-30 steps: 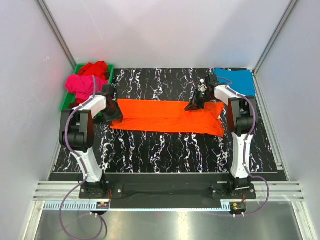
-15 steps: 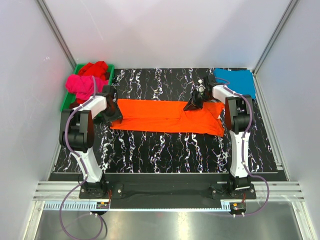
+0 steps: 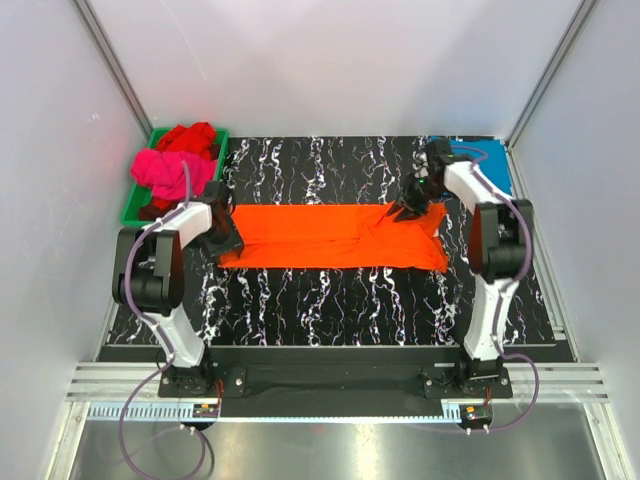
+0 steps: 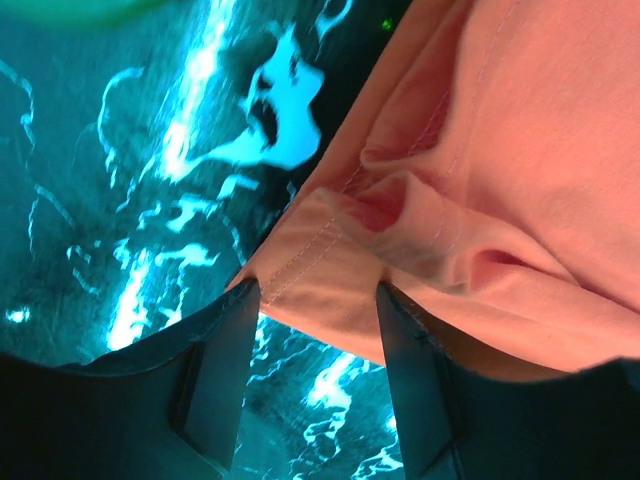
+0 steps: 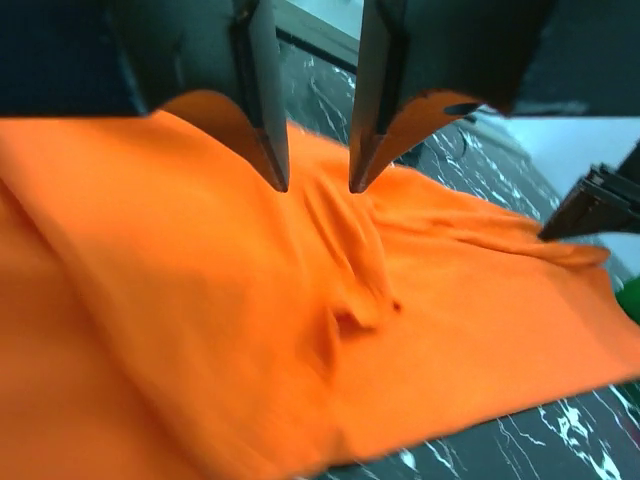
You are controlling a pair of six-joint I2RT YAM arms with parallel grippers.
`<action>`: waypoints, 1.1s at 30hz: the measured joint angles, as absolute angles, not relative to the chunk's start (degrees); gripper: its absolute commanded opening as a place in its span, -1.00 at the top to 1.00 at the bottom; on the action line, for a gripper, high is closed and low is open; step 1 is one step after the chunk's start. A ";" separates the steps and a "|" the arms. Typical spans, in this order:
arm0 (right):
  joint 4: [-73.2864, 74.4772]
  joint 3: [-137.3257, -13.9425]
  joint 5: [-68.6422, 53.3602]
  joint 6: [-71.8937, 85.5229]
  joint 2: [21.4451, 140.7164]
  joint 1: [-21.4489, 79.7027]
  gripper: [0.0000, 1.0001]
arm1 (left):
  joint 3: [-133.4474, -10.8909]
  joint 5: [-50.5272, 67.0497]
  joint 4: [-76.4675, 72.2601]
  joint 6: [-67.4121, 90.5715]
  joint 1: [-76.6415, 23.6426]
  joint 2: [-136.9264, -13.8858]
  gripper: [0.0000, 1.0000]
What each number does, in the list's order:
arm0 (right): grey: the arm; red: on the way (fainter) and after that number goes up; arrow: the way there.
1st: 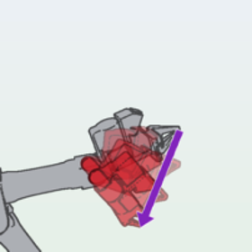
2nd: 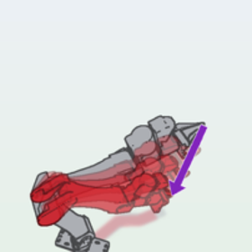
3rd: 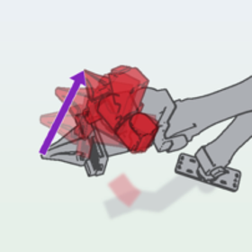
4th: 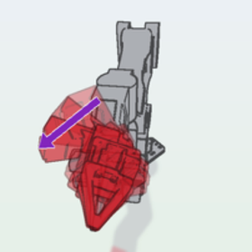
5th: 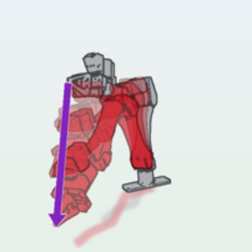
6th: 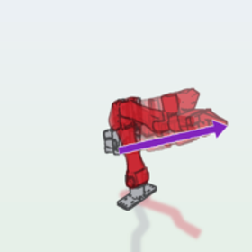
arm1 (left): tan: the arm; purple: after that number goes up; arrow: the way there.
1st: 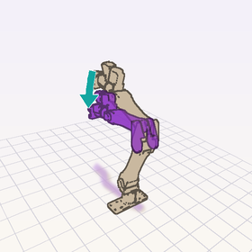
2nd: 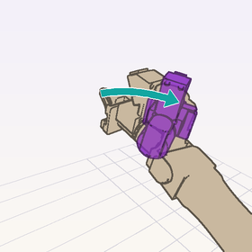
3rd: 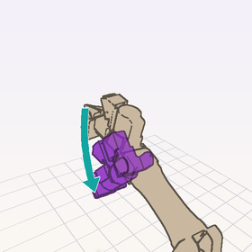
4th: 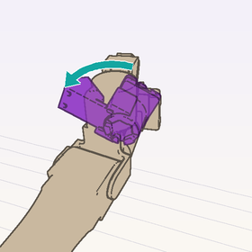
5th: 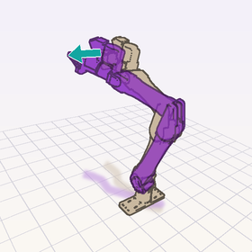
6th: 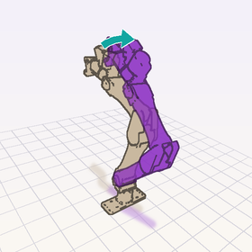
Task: Fold and stack the t-shirts
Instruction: Fold the tshirt
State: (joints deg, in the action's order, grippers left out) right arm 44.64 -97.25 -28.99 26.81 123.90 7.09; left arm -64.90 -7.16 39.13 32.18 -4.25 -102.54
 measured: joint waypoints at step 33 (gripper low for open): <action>46.09 -64.14 -3.51 34.72 103.04 -6.87 0.83 | -60.55 -2.24 38.15 32.84 -3.99 -99.44 -0.24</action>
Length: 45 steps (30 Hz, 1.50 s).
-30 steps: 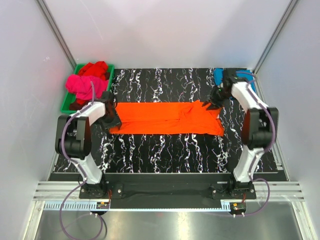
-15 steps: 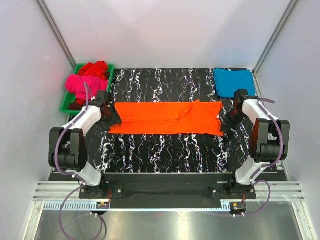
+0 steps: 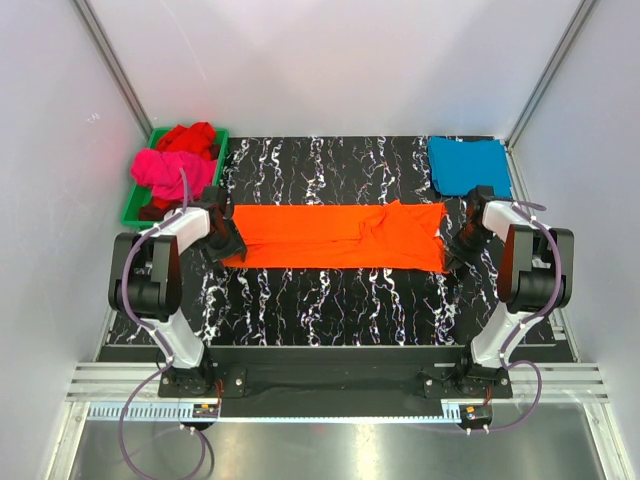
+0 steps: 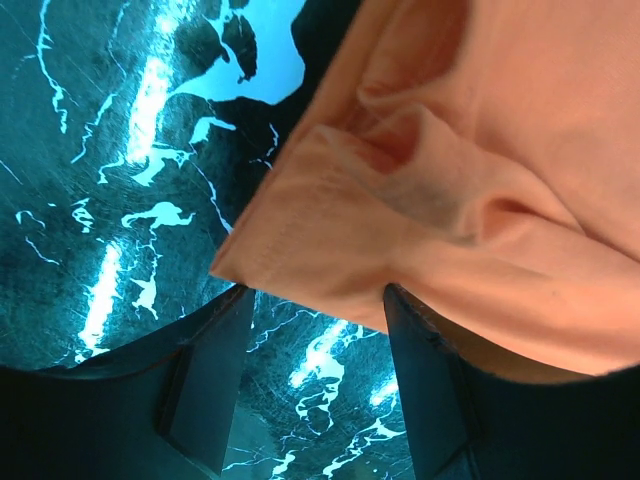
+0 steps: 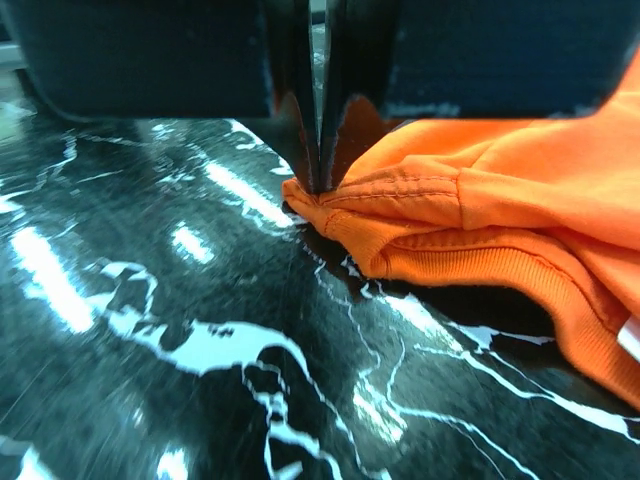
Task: Fold and stack the t-shirts
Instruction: Fold the tshirt
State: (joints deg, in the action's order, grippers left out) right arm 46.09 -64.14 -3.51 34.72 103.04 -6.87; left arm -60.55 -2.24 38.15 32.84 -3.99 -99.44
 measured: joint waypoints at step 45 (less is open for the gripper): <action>47.05 -76.60 -2.68 26.72 100.14 -13.72 0.15 | -87.31 7.14 41.43 14.33 -5.52 -118.37 -0.18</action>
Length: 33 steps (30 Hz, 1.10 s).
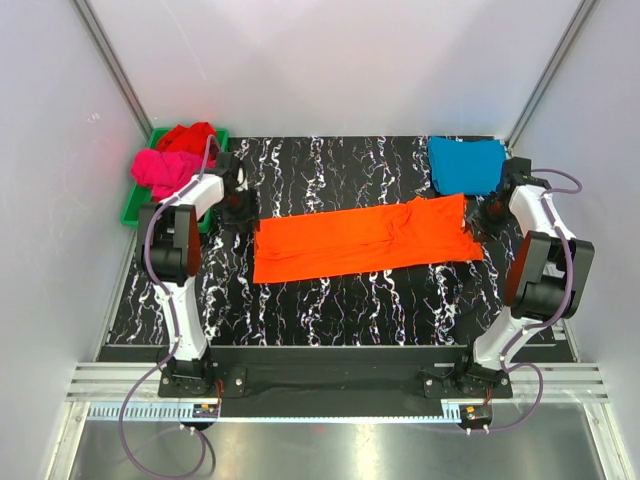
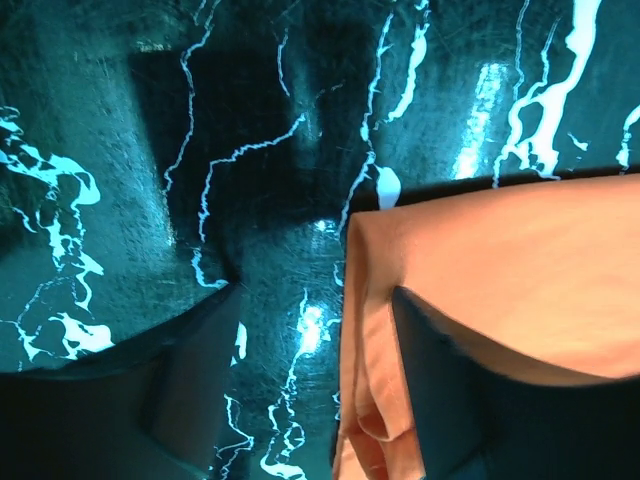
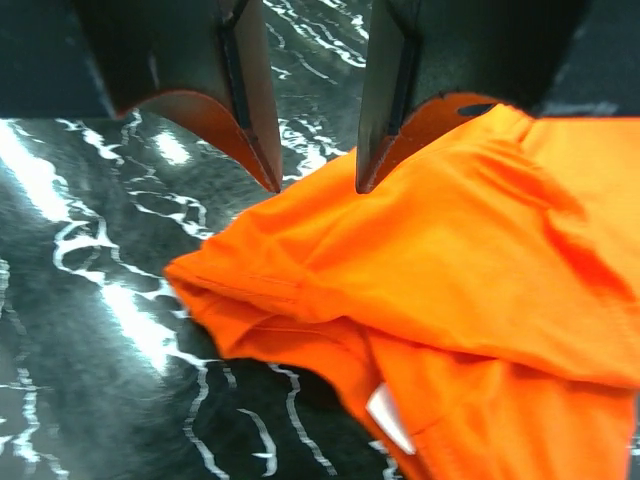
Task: Fold and stack the t-shirts
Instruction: Fold the tshirt
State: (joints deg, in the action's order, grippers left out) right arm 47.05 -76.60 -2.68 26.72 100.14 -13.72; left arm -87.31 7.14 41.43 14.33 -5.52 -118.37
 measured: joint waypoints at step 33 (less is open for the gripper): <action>41.65 -68.27 -7.16 35.79 94.85 -1.93 0.15 | -81.89 11.73 38.33 11.94 -6.85 -105.65 -0.05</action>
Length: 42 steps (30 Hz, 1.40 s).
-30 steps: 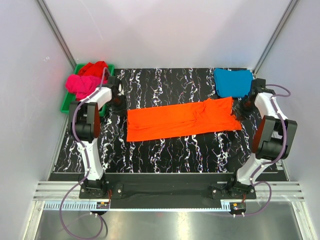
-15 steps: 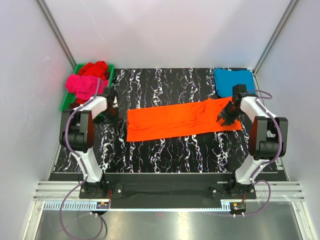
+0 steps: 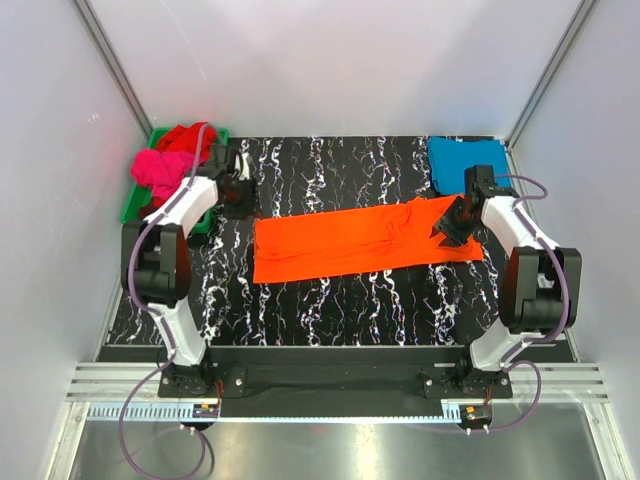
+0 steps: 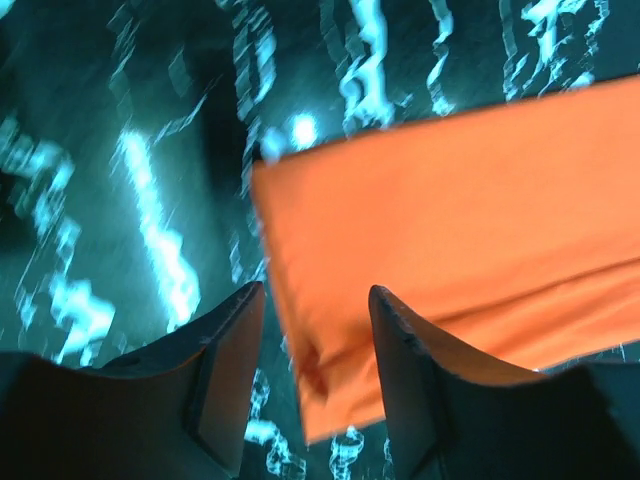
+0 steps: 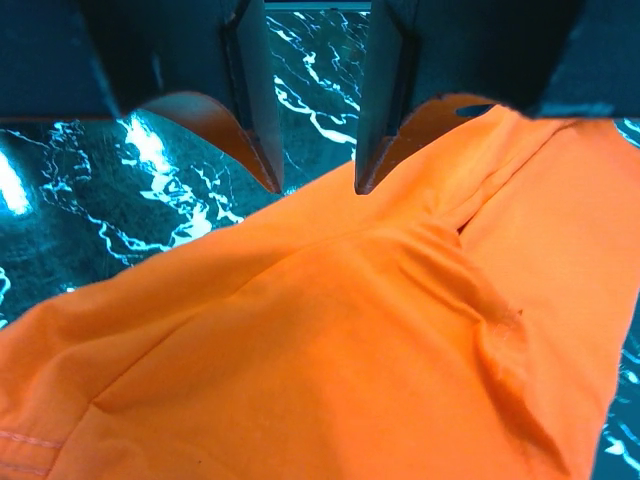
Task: Fold and stack the t-shirts
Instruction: Fold the tshirt
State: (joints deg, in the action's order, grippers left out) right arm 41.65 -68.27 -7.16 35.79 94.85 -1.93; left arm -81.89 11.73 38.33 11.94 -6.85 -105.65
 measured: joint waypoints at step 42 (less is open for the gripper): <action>44.56 -67.88 -5.76 32.58 92.84 -1.91 0.37 | -83.48 4.23 42.94 12.12 -7.97 -115.94 1.00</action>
